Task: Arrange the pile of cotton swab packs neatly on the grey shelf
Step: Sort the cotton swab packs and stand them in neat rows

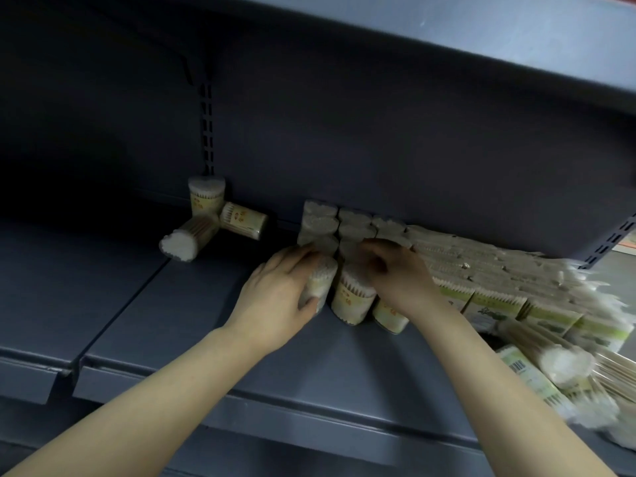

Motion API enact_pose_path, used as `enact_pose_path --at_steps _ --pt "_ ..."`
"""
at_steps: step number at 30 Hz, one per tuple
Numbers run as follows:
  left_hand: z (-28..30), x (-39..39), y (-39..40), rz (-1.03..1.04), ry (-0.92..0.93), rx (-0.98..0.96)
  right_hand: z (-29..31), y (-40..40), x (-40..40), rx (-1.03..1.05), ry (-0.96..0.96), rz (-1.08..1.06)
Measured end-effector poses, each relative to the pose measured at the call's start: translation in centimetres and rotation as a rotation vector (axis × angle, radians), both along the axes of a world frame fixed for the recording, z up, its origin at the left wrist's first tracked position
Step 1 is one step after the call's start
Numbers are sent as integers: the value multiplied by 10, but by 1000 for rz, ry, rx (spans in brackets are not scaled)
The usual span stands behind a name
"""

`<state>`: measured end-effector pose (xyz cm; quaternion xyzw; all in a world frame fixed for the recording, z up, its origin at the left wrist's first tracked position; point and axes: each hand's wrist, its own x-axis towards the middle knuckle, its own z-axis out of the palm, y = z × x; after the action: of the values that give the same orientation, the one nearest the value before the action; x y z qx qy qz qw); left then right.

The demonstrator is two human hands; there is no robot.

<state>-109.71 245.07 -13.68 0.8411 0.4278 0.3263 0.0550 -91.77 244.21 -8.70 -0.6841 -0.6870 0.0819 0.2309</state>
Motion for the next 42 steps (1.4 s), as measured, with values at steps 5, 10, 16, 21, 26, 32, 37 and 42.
enact_pose_path --at_steps 5,10,16,21,26,32,37,42 --pt "-2 5 4 13 77 52 0 -1 -1 10 2 -8" --pt "-2 8 7 39 103 89 0 -1 -3 6 24 -21" --pt "-1 7 7 16 74 37 3 -4 -3 -6 23 -8" --pt "1 -5 6 14 -2 -41 11 -3 -7 85 47 13" --pt "2 -31 8 76 -115 -64 15 10 -17 126 50 26" --pt "0 -58 20 140 -137 -48 18 37 -38 175 98 72" --pt "-6 -77 35 240 -105 34 18 66 -54 136 -9 150" --pt "-11 -95 55 345 -95 55 15 98 -65 61 3 206"
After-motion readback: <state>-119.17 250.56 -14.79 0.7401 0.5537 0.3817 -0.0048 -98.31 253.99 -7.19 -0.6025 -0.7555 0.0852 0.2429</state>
